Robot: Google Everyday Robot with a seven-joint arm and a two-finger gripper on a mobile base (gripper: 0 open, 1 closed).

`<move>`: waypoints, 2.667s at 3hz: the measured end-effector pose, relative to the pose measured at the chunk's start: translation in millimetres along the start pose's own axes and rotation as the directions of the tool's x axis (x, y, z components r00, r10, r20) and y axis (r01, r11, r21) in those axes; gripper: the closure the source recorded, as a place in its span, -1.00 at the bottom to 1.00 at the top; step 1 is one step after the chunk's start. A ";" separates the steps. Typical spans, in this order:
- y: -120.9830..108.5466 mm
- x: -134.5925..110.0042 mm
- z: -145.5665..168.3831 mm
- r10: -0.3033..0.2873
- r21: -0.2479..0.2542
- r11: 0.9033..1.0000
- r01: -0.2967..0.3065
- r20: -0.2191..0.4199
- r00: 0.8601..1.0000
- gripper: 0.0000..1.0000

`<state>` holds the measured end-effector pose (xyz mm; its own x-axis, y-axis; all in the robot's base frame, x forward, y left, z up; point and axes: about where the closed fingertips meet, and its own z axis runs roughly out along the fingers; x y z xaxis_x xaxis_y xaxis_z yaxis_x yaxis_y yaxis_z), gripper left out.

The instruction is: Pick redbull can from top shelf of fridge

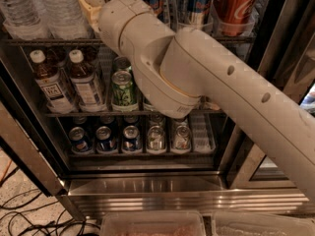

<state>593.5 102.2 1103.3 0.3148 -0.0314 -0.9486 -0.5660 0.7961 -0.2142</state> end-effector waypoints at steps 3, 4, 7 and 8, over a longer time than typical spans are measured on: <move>21.0 3.0 -29.6 0.003 -0.048 0.999 -0.003 -0.013 1.000 1.00; 25.4 9.4 -46.7 0.003 -0.062 0.998 -0.005 -0.032 0.999 1.00; 74.6 42.0 -95.3 0.033 -0.253 0.965 -0.073 -0.159 0.987 1.00; 98.9 52.6 -111.0 0.013 -0.378 0.921 -0.098 -0.223 0.975 1.00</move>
Offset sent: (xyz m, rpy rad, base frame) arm -0.0368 -0.0046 -0.0120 -0.0161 0.0057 0.0439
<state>469.5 112.2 1006.5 0.1299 -0.1553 -0.9793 -0.8400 0.5075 -0.1919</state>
